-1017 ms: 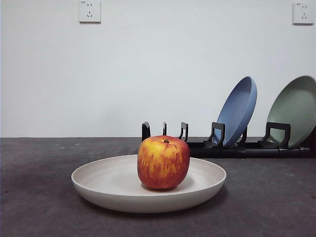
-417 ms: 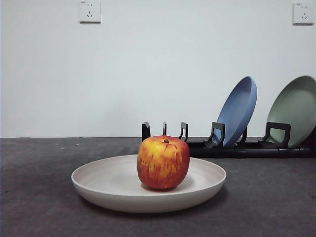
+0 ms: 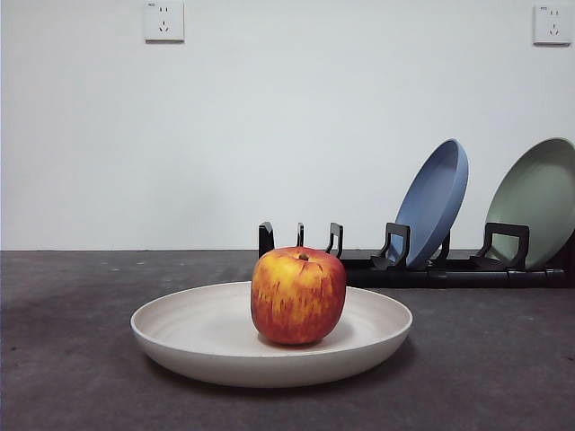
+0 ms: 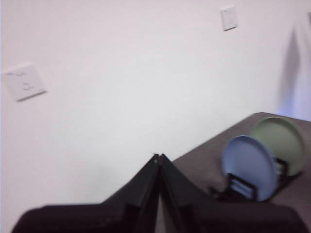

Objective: Take the yellow plate from the plate rack,put the plate on the table,take the apple from the table,put the apple in the plate

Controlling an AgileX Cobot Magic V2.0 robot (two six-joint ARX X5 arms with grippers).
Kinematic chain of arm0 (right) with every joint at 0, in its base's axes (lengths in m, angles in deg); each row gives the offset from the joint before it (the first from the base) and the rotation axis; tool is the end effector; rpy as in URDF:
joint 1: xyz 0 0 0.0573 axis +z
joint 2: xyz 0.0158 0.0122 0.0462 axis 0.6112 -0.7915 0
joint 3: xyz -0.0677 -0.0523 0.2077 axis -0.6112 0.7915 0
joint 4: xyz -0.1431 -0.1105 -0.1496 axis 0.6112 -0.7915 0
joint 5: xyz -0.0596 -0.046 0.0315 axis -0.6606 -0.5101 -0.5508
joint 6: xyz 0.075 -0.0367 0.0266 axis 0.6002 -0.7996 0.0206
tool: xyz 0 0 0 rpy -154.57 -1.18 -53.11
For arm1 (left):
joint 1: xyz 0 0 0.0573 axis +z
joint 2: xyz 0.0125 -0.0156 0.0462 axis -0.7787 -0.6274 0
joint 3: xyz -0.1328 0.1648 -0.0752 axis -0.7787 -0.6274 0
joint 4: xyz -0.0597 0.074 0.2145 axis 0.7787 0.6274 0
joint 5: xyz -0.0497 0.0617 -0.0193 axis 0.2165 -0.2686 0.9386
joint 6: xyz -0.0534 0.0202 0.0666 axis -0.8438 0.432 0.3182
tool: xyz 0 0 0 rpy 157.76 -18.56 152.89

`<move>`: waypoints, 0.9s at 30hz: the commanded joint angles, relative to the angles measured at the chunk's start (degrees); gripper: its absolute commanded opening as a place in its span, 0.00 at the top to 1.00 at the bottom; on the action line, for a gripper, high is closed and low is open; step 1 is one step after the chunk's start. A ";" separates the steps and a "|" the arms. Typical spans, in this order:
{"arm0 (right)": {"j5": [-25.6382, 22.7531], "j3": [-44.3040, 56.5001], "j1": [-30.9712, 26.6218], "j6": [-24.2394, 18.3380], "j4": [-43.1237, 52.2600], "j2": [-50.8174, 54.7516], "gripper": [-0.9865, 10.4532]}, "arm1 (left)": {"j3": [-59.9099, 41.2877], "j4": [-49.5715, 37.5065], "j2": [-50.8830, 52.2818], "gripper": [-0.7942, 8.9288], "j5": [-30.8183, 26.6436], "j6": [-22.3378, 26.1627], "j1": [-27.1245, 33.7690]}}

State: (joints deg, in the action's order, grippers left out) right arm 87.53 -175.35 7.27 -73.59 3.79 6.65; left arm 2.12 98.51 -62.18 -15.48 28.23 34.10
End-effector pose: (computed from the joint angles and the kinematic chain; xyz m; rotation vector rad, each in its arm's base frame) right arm 0.1260 0.1238 0.3452 -0.2227 0.8820 0.6488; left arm 0.1265 -0.0487 0.4481 0.2399 -0.0737 -0.4187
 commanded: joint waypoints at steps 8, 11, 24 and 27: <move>-0.07 -0.13 0.04 0.46 -1.22 -0.04 0.91 | -20.87 -9.07 12.09 0.92 0.70 0.98 15.85; -0.07 -0.13 0.04 0.46 -1.22 -0.04 0.91 | -31.82 -16.63 17.59 0.92 0.72 -1.36 17.57; -0.07 -0.13 0.04 0.46 -1.22 -0.02 0.91 | -68.54 -27.50 35.95 0.92 0.66 -13.49 19.10; -0.07 -0.13 0.04 0.46 -1.22 -0.02 0.91 | -72.61 -27.50 38.64 0.92 0.57 -14.64 19.10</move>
State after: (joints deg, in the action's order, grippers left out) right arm 87.50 -175.35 7.27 -73.62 3.79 6.68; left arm -69.57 71.80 -24.10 -14.83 15.05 53.01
